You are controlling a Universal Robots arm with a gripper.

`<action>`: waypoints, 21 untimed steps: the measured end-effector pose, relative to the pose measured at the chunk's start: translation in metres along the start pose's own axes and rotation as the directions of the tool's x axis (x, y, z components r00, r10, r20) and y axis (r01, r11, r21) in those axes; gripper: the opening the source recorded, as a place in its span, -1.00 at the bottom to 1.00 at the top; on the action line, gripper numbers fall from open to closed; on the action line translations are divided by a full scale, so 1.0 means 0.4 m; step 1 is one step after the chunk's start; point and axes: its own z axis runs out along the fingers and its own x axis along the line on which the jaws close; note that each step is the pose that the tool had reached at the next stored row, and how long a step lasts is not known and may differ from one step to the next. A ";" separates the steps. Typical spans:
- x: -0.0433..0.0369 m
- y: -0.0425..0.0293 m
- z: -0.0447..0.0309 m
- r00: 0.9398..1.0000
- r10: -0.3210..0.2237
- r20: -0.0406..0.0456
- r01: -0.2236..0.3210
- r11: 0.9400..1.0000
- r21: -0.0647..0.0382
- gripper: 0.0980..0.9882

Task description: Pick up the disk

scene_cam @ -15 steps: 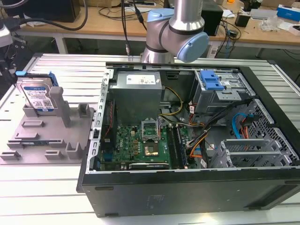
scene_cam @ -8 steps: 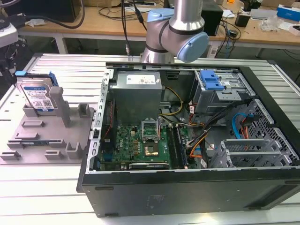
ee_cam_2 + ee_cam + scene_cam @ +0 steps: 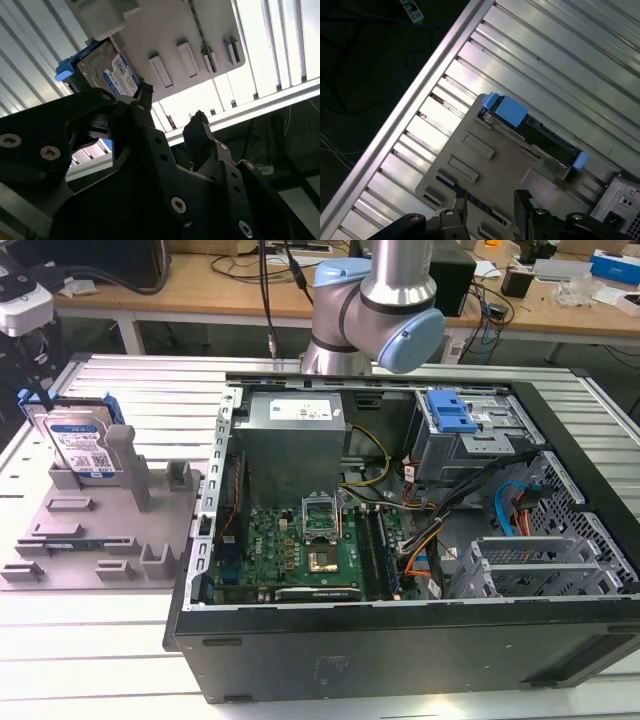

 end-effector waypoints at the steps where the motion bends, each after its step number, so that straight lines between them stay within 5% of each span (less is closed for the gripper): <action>1: 0.000 0.000 0.000 1.000 -0.025 -0.001 0.025 1.000 0.000 -0.15; 2: 0.000 0.000 0.000 0.999 -0.045 -0.002 0.045 0.999 0.000 0.00; 6: 0.000 0.000 0.000 0.984 -0.178 -0.006 0.178 0.984 0.001 0.00; 10: 0.000 0.000 0.001 0.946 -0.324 -0.011 0.324 0.946 0.000 0.00; 13: 0.000 0.000 0.001 0.923 -0.384 -0.012 0.384 0.923 0.001 0.00; 16: 0.000 0.000 0.001 0.890 -0.456 -0.013 0.456 0.890 0.002 0.00; 17: 0.000 0.000 0.001 0.874 -0.486 -0.013 0.486 0.874 0.003 0.00; 21: 0.000 0.000 0.001 0.836 -0.549 -0.014 0.549 0.836 0.006 0.00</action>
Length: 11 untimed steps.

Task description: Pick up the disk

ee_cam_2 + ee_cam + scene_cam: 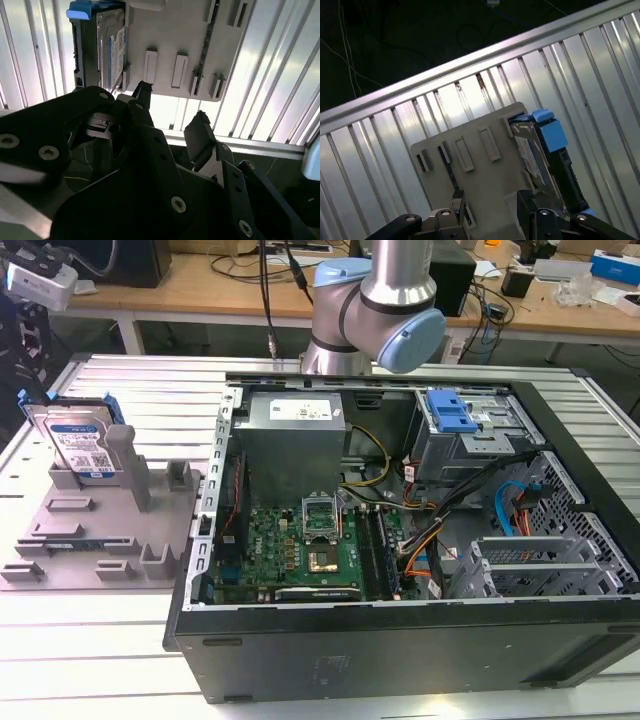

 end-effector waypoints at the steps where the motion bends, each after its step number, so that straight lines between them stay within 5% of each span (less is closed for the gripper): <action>1: 0.000 0.000 0.000 1.000 -0.017 0.000 0.017 1.000 0.001 0.00; 8: -0.001 -0.003 0.002 0.990 -0.142 0.002 0.142 0.990 0.020 0.00; 11: -0.001 -0.004 0.002 0.982 -0.187 0.001 0.187 0.982 0.021 0.00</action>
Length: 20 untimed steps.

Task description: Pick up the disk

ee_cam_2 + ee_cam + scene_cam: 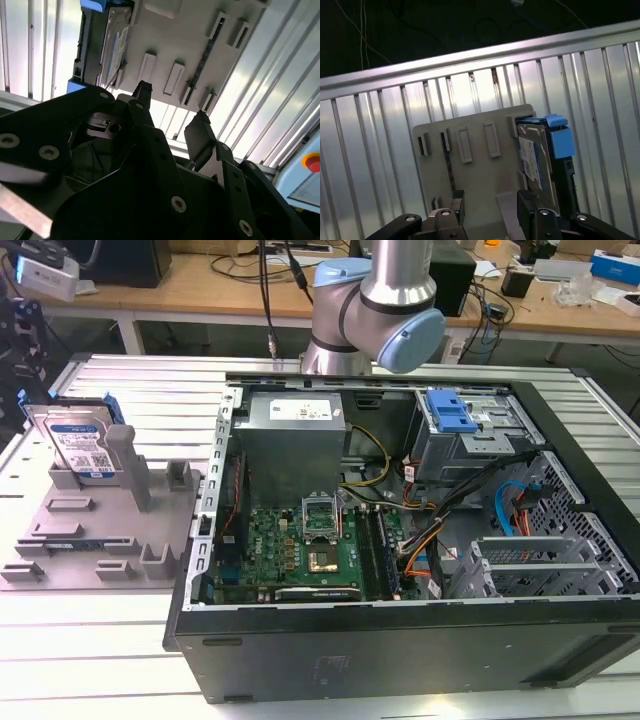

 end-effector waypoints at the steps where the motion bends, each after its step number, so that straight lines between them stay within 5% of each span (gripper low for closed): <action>1: 0.000 0.000 0.000 1.000 -0.018 0.000 0.018 1.000 0.000 0.00; 5: 0.000 -0.002 0.002 0.995 -0.104 0.000 0.104 0.995 -0.001 0.00; 9: -0.003 -0.003 0.002 0.994 -0.111 -0.001 0.111 0.994 -0.001 0.00; 16: -0.098 0.014 0.003 0.993 -0.113 -0.009 0.113 0.994 -0.001 0.00; 20: -0.174 0.028 0.004 0.993 -0.114 -0.009 0.114 0.994 -0.001 0.00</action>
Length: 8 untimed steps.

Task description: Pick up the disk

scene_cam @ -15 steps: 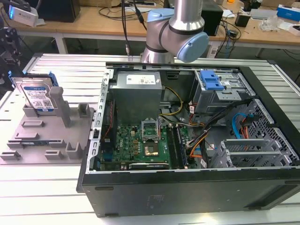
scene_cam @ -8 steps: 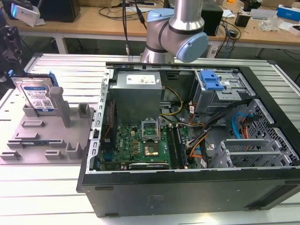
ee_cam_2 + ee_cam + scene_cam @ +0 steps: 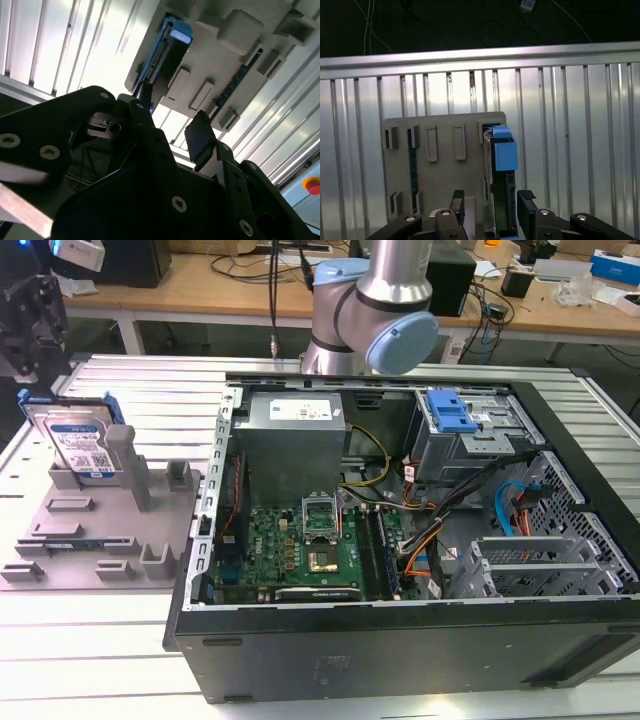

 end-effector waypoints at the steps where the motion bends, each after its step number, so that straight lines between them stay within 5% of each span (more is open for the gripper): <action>1: -0.016 0.002 0.000 1.000 0.000 0.000 0.000 1.000 0.000 0.00; 8: -0.038 0.061 0.012 1.000 -0.001 -0.005 0.001 1.000 0.000 0.00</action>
